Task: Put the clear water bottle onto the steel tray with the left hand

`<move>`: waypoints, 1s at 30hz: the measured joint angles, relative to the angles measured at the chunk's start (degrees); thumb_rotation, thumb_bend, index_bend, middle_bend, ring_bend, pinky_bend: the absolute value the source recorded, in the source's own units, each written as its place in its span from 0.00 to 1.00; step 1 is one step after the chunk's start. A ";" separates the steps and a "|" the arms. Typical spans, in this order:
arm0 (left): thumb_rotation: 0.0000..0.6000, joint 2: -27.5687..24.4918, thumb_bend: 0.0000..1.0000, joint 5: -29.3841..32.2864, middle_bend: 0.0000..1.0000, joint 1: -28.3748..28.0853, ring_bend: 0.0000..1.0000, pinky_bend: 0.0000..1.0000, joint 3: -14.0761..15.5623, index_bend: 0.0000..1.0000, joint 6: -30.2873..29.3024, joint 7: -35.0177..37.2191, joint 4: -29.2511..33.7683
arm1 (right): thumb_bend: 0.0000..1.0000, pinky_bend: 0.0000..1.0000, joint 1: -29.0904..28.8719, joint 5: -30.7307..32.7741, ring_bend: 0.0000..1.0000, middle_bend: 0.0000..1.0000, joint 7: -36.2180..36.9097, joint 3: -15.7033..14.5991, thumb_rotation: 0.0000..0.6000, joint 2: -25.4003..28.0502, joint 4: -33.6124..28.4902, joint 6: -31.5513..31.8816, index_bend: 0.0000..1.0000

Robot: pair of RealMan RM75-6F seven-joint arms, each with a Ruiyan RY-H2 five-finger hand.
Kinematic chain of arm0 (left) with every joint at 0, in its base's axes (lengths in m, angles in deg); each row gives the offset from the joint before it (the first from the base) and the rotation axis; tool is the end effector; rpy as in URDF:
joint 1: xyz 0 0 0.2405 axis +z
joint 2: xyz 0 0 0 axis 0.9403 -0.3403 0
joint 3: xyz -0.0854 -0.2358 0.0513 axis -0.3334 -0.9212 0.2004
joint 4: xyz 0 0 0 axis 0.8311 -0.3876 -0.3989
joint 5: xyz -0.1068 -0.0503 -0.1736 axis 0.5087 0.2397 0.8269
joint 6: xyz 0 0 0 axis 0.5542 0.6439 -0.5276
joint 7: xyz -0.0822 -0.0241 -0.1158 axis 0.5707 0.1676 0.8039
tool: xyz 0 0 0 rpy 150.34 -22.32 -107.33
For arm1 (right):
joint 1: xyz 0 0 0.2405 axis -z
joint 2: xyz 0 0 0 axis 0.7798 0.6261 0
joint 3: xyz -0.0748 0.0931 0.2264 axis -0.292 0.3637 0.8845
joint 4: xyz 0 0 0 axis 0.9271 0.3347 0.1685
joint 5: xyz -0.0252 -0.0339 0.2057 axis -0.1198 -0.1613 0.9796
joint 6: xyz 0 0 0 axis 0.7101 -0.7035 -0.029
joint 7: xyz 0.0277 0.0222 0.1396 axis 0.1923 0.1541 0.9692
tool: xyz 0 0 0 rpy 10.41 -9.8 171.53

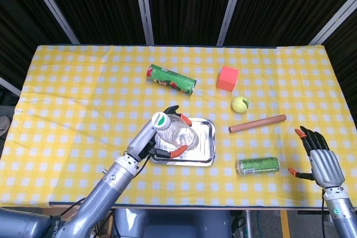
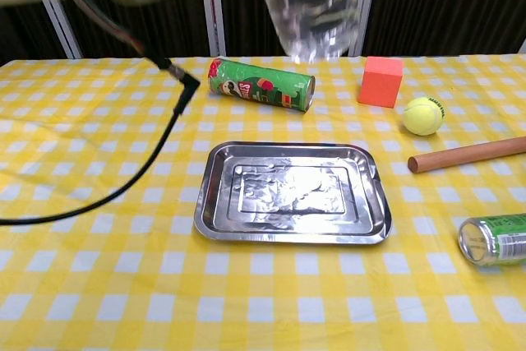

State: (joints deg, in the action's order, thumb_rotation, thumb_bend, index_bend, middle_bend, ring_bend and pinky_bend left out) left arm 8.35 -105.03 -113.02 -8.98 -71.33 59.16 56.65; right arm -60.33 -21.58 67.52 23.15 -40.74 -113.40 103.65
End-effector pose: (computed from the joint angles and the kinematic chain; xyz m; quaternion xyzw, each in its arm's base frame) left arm 0.0345 0.2611 0.0731 -0.4815 -0.6552 -0.5764 0.0818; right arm -0.3371 -0.2047 0.1362 0.6025 -0.4439 0.4029 0.5269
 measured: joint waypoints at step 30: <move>1.00 -4.84 0.43 -6.09 0.43 6.84 0.00 0.06 13.70 0.45 13.16 16.80 -17.70 | 0.05 0.00 -0.12 -0.29 0.00 0.00 -0.61 -0.24 1.00 -0.19 -0.34 -0.10 0.04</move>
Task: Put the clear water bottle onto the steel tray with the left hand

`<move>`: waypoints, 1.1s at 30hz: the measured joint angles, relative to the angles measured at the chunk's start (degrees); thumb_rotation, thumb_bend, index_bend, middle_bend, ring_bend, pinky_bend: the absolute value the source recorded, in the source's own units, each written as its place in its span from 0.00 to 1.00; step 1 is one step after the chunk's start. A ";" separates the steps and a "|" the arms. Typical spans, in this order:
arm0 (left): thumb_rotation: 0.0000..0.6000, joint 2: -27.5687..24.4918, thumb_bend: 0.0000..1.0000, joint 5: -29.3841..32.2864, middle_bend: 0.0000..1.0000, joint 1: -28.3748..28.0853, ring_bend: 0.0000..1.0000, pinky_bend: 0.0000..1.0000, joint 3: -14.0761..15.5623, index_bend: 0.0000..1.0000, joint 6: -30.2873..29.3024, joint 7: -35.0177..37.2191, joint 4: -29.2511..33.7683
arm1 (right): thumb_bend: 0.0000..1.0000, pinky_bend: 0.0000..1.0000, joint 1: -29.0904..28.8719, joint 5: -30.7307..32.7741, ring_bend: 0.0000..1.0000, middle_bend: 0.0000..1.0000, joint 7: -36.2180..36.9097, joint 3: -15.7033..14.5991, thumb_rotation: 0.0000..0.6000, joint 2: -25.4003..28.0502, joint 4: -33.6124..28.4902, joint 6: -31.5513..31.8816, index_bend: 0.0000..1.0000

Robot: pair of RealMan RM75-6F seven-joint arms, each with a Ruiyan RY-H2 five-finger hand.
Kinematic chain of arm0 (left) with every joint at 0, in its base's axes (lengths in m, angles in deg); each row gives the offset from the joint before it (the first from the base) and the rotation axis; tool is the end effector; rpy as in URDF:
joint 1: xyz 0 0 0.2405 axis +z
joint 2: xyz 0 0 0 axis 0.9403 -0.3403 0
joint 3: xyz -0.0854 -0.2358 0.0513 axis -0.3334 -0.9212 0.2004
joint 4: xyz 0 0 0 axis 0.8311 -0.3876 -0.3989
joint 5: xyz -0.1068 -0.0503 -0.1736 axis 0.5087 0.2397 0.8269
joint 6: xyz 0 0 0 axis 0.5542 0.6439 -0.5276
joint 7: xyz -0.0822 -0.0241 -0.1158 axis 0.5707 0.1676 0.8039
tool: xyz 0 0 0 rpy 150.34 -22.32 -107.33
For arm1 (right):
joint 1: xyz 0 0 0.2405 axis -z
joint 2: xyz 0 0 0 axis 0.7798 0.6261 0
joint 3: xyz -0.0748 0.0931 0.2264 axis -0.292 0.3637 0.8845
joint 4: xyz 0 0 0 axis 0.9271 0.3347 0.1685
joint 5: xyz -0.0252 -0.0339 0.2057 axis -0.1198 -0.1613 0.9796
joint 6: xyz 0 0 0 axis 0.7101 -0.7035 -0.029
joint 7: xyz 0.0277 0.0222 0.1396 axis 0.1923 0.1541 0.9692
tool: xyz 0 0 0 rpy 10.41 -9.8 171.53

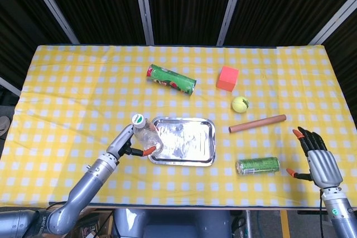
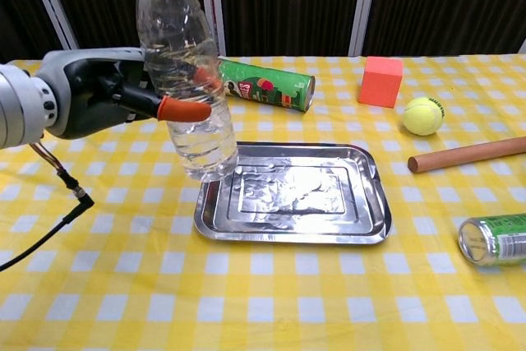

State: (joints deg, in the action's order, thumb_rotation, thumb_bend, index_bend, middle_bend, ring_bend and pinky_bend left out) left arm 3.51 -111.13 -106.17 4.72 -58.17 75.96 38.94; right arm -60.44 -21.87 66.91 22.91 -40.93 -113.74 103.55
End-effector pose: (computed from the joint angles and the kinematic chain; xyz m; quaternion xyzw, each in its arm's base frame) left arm -0.0824 0.2798 0.0126 -0.4755 -0.7296 -0.4678 0.1509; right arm -0.3351 -0.2041 0.1331 0.6067 -0.4434 0.4014 0.5237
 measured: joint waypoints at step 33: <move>1.00 -15.70 0.42 12.42 0.43 -5.57 0.00 0.06 -1.27 0.45 -4.16 -4.57 15.15 | 0.05 0.00 -0.13 0.18 0.00 0.00 -0.65 -0.17 1.00 -0.11 -0.31 -0.41 0.04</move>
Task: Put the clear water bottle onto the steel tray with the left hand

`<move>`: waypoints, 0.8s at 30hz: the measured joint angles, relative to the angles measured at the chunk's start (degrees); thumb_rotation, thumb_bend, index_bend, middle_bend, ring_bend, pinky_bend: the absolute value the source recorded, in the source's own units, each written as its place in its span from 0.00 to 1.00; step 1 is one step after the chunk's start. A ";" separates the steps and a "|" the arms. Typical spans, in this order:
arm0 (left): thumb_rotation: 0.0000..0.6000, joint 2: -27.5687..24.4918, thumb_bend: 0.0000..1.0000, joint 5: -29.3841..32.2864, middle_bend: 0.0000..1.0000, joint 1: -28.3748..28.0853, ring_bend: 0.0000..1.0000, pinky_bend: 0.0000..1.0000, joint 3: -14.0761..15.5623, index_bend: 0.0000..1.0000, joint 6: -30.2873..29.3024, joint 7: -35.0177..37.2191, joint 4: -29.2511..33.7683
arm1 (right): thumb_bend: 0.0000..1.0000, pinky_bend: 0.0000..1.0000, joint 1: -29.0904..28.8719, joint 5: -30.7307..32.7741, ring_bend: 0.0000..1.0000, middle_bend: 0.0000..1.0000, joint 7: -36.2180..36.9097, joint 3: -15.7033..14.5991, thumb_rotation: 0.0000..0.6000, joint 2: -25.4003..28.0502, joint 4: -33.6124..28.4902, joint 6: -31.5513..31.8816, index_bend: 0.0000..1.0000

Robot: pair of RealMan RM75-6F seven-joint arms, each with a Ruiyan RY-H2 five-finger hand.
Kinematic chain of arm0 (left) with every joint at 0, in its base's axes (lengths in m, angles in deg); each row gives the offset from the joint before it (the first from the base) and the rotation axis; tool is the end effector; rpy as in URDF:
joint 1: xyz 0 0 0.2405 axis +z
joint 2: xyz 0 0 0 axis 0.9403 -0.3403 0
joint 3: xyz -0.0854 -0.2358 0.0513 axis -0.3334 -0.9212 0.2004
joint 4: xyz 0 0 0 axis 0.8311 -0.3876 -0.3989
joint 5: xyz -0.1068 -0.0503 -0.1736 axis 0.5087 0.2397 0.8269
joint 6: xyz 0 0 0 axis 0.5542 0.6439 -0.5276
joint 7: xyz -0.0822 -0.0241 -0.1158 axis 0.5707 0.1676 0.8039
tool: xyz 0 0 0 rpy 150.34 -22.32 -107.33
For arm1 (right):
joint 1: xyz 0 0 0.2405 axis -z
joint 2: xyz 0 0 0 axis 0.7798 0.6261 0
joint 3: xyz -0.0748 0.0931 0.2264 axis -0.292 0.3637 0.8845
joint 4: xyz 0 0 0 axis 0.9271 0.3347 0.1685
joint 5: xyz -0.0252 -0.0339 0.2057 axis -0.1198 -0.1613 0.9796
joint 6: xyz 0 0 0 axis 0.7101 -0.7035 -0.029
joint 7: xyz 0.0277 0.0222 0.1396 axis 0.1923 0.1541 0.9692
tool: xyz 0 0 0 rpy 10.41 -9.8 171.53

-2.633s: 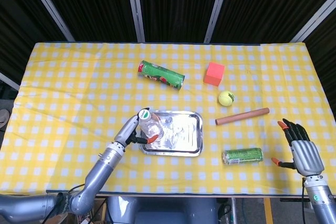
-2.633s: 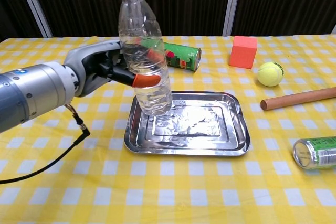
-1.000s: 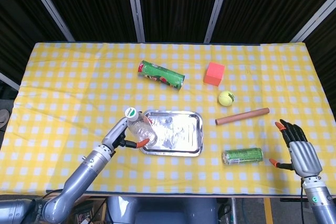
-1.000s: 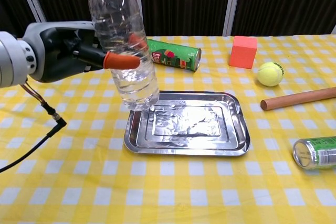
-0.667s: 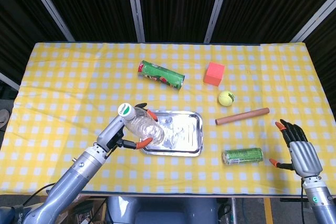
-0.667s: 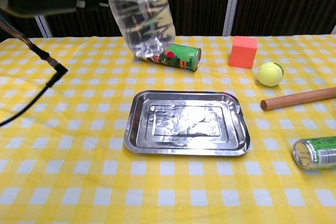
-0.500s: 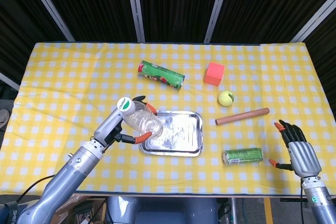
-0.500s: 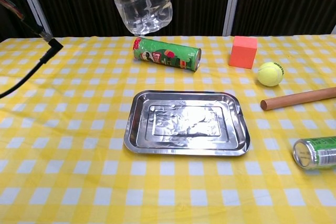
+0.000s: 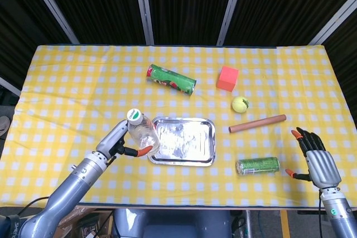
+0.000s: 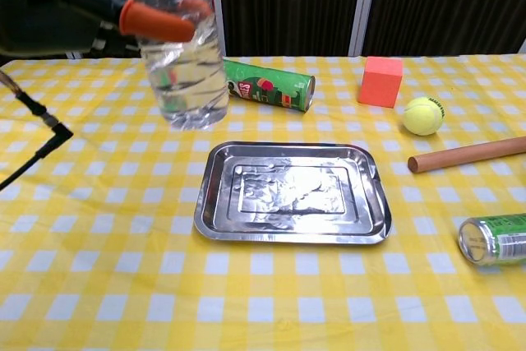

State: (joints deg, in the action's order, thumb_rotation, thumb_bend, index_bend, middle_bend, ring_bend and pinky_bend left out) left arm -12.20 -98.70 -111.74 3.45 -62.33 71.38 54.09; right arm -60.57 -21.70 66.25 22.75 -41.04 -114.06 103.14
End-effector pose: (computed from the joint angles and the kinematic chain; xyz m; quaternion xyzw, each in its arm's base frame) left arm -0.0620 0.2721 0.0759 -0.4967 -0.7204 -0.4484 0.1823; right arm -0.3344 -0.2039 0.1306 0.6091 -0.4448 0.3973 0.5228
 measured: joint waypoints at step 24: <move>1.00 26.36 0.44 -6.85 0.42 -4.71 0.00 0.06 0.77 0.46 -3.30 -2.64 -17.16 | 0.05 0.00 -0.31 0.29 0.00 0.00 -0.55 -0.05 1.00 -0.53 0.85 -0.71 0.04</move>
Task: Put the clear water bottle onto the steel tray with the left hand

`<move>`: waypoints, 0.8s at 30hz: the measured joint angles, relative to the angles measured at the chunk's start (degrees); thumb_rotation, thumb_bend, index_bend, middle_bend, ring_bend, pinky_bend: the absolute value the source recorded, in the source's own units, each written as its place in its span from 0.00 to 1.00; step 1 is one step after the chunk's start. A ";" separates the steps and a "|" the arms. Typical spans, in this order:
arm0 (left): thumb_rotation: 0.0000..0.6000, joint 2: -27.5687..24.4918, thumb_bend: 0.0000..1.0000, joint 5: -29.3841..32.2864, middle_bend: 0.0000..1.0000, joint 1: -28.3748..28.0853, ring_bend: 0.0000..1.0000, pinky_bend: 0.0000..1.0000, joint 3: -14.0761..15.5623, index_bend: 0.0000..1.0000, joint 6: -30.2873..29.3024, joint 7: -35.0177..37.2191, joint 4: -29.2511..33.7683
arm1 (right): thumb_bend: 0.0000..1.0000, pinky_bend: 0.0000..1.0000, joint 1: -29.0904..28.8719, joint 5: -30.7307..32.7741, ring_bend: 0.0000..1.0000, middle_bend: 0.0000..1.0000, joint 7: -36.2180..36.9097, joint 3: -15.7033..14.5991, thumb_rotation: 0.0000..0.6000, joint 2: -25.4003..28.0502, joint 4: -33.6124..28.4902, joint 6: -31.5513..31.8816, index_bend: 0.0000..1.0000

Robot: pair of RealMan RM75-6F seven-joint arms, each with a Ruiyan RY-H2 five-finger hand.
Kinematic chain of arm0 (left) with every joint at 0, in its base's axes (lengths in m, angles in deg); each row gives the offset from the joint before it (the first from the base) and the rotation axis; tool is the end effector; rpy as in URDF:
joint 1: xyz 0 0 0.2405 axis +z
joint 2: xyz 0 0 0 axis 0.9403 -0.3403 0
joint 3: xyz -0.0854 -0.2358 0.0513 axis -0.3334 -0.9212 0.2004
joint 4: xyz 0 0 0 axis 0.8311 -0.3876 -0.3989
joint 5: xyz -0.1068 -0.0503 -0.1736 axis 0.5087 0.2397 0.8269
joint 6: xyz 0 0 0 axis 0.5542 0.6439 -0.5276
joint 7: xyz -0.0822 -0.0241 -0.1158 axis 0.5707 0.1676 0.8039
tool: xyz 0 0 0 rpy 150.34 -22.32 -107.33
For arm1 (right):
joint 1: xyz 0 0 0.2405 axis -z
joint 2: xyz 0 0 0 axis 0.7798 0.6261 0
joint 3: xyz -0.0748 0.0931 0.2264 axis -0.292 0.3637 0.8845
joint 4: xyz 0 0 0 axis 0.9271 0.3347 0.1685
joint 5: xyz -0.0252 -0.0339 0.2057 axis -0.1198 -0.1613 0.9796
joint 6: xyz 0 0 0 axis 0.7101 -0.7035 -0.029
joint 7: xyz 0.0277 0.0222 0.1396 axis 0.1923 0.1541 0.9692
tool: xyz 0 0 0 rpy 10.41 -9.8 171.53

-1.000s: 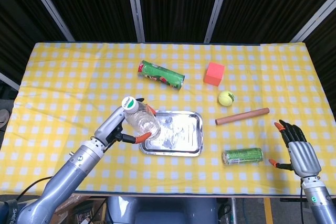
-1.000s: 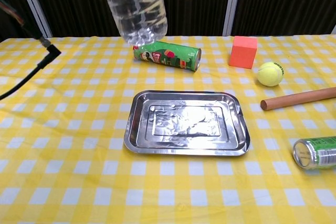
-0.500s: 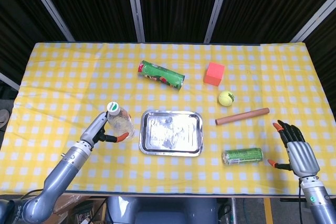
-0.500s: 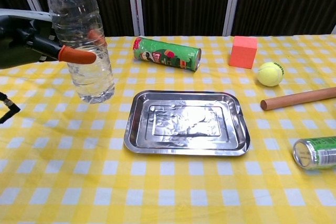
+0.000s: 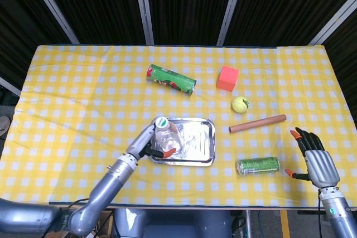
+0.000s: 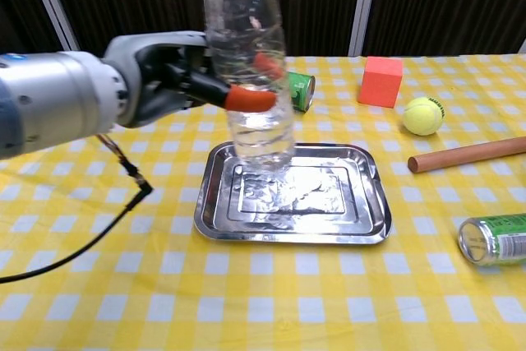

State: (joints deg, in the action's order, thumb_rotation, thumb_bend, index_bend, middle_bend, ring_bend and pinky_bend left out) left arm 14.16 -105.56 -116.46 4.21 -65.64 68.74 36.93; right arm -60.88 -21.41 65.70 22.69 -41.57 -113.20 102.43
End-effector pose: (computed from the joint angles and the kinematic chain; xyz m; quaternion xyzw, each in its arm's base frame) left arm -0.0217 0.2787 -0.0208 -0.5023 -0.7083 -0.4793 0.1278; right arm -0.3370 -0.2057 0.1278 0.6133 -0.4436 0.3895 0.5248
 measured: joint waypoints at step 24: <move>1.00 -24.71 0.43 -16.90 0.42 17.62 0.00 0.06 7.30 0.46 -5.01 19.83 3.92 | 0.05 0.00 0.49 -0.71 0.00 0.00 -1.79 -0.65 1.00 -0.03 -1.42 0.54 0.04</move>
State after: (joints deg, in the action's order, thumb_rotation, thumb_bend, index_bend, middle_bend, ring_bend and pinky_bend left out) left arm -10.55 -122.45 -98.84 11.51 -70.65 88.57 40.85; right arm -60.39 -22.12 63.91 22.04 -41.60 -114.63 102.97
